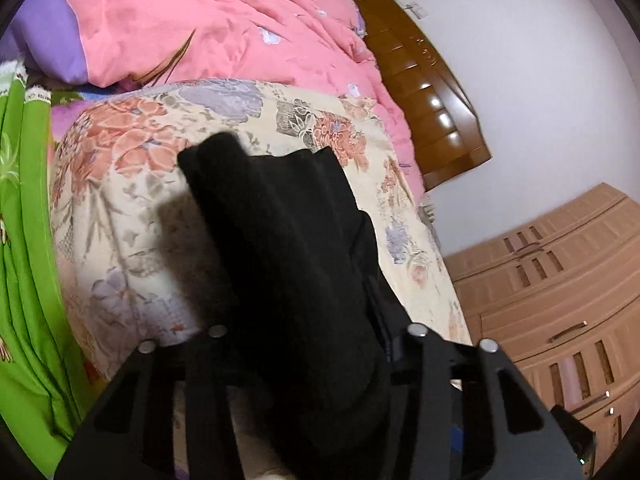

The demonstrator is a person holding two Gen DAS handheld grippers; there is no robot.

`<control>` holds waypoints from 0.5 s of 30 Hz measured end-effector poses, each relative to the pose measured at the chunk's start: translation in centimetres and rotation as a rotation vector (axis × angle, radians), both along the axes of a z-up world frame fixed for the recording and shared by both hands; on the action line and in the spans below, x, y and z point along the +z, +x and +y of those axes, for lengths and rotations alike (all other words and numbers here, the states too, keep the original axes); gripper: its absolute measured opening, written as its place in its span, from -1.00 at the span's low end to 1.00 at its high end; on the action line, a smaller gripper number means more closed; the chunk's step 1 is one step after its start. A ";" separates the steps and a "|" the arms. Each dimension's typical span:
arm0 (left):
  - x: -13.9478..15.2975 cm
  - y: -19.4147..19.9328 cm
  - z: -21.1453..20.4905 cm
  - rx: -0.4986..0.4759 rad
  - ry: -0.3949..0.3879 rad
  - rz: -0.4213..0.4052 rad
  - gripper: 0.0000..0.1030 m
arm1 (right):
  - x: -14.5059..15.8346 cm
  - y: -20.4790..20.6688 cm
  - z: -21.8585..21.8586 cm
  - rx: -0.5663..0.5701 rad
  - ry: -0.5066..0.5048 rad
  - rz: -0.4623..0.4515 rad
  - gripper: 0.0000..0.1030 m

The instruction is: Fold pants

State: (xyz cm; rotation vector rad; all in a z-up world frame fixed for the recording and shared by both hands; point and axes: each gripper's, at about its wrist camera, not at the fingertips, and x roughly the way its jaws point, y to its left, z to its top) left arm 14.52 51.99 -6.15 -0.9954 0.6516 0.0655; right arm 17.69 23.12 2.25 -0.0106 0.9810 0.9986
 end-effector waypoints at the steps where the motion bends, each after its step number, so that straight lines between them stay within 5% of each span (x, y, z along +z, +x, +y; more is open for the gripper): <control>1: -0.1 -0.2 0.1 -0.001 0.004 -0.015 -0.21 | -0.5 -0.2 -0.2 -0.010 -0.046 -0.011 0.61; 3: 0.1 -0.7 -0.2 0.005 0.025 -0.036 -0.23 | -2.8 -0.8 0.6 0.004 -0.241 -0.072 0.49; 6: 2.0 -1.8 -1.7 0.029 0.069 -0.091 -0.25 | -3.9 -2.9 1.3 0.039 -0.283 -0.223 0.50; 10: 8.3 -2.9 -8.2 -0.024 0.301 -0.172 -0.25 | -1.5 -0.8 -5.1 -0.070 -0.044 -0.030 0.46; 15: 14.6 -3.8 -22.9 -0.250 0.600 -0.330 -0.30 | 0.5 1.6 -23.9 -0.468 0.285 0.068 0.51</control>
